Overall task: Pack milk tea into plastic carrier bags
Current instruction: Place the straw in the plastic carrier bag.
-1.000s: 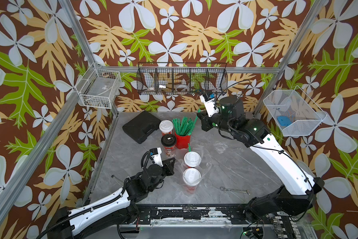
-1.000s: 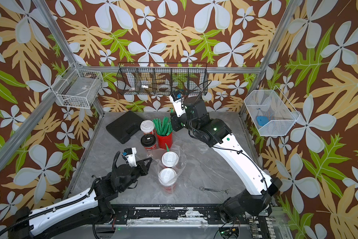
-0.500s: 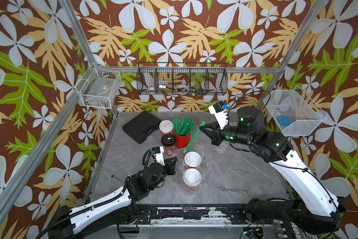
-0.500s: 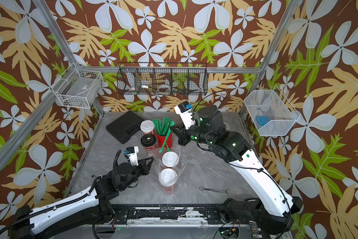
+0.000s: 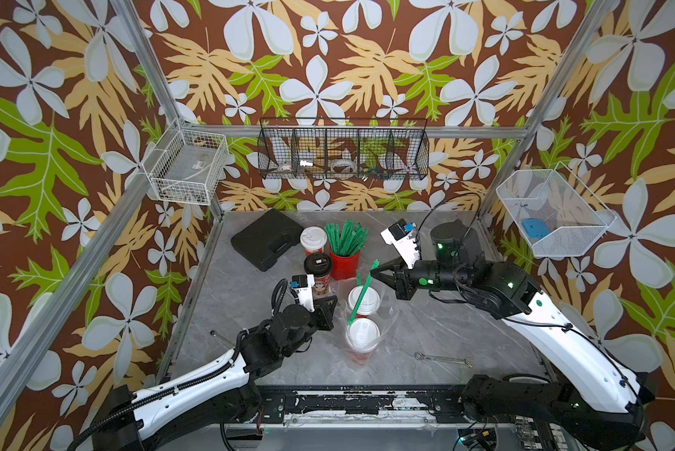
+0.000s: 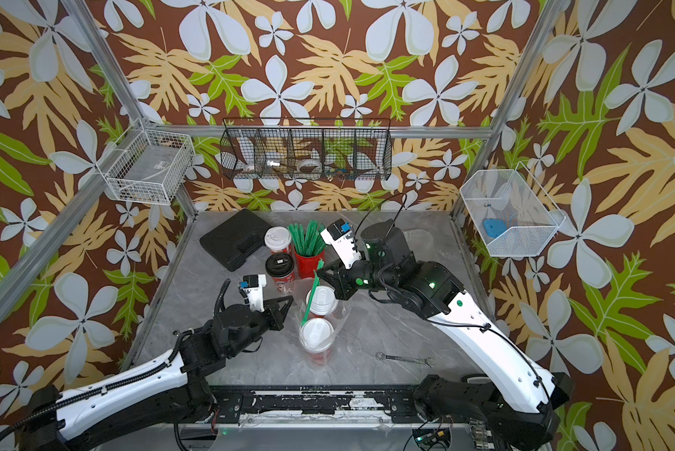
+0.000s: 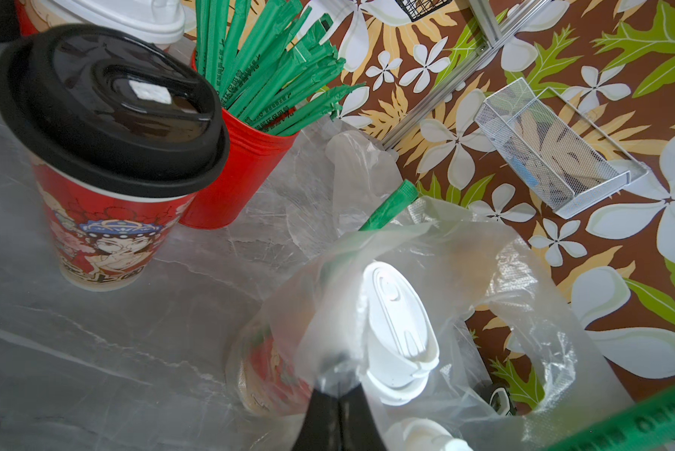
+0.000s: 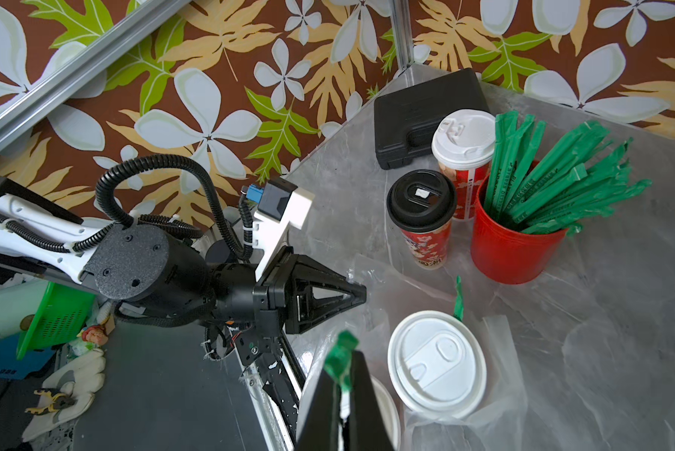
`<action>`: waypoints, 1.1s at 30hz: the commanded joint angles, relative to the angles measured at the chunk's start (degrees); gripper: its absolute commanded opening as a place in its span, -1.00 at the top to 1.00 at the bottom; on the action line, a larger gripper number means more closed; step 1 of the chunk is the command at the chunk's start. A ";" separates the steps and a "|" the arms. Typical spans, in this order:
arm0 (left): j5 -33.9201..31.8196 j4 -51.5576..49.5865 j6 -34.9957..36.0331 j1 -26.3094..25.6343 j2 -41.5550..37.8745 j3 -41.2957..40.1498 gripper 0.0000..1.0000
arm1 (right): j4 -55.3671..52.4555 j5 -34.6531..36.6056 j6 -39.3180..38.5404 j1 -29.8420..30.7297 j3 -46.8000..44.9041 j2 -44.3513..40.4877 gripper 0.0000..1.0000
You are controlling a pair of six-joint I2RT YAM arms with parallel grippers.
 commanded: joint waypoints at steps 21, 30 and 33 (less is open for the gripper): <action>1.87 1.22 1.69 0.06 1.28 1.67 1.00 | 0.91 -4.15 2.58 3.95 -3.37 -0.02 1.00; 2.23 1.22 1.71 0.06 1.72 1.95 1.00 | -3.34 -3.17 -1.07 5.86 -1.40 1.67 1.00; 2.30 1.30 1.57 0.06 1.89 2.01 1.00 | -4.49 -3.09 -2.36 6.54 -1.02 2.04 1.00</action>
